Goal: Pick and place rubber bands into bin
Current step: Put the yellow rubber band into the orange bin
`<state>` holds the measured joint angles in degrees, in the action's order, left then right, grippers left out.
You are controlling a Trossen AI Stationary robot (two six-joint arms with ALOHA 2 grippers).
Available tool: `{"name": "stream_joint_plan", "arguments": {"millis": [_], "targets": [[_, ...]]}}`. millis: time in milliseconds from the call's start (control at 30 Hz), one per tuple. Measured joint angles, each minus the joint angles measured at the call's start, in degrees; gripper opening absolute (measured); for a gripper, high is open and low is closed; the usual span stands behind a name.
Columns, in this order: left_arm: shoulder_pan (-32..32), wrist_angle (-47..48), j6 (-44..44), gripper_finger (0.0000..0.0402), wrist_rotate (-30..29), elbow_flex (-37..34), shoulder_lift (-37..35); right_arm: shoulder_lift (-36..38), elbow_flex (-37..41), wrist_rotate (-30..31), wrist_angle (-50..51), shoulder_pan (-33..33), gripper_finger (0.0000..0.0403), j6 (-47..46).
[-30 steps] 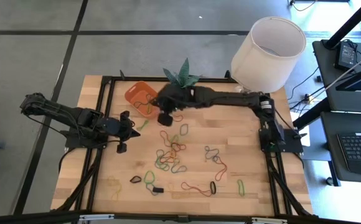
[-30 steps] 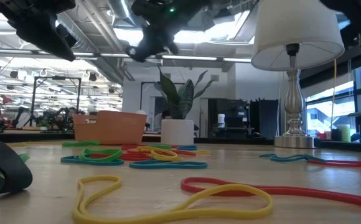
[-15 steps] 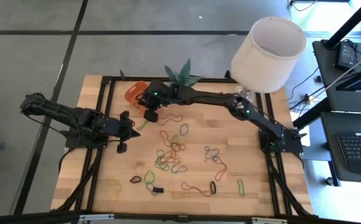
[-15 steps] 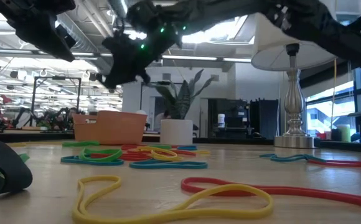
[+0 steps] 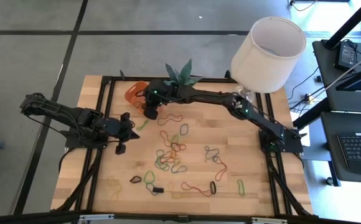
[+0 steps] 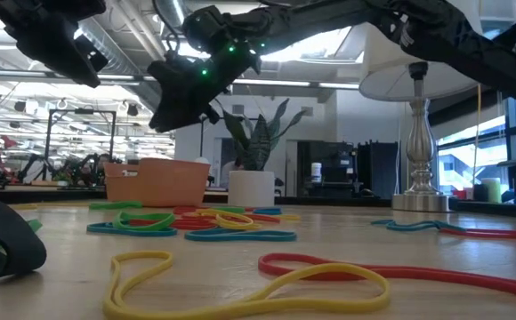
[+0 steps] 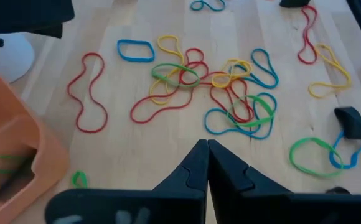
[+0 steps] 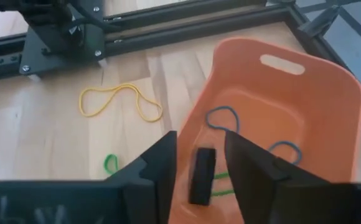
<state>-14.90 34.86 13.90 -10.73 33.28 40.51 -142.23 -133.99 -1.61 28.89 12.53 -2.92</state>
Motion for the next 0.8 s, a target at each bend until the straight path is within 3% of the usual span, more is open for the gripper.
{"name": "stream_joint_plan", "arguments": {"millis": [167,300,400,567,800], "targets": [[0.0,0.14,-1.9,0.0002,0.98,0.0,-0.02,0.04,0.0,0.0,0.06,0.0,0.0162,-2.34],[0.0,0.17,-3.37,0.0002,2.22,0.0,-0.02,1.24,-0.24,-0.07,2.15,0.0,0.0155,-5.58],[-0.01,0.32,-4.78,0.0003,3.14,0.0,-0.06,3.07,-1.07,0.0,4.3,-0.33,0.0116,-6.53],[-0.02,0.91,-6.15,0.0002,3.18,0.0,-0.37,5.56,-0.75,-2.83,10.0,-0.75,0.0015,-10.4],[0.0,0.98,-6.15,0.0001,2.94,0.0,-0.26,8.92,-0.78,0.33,20.13,-7.24,0.0004,-10.04]]}}
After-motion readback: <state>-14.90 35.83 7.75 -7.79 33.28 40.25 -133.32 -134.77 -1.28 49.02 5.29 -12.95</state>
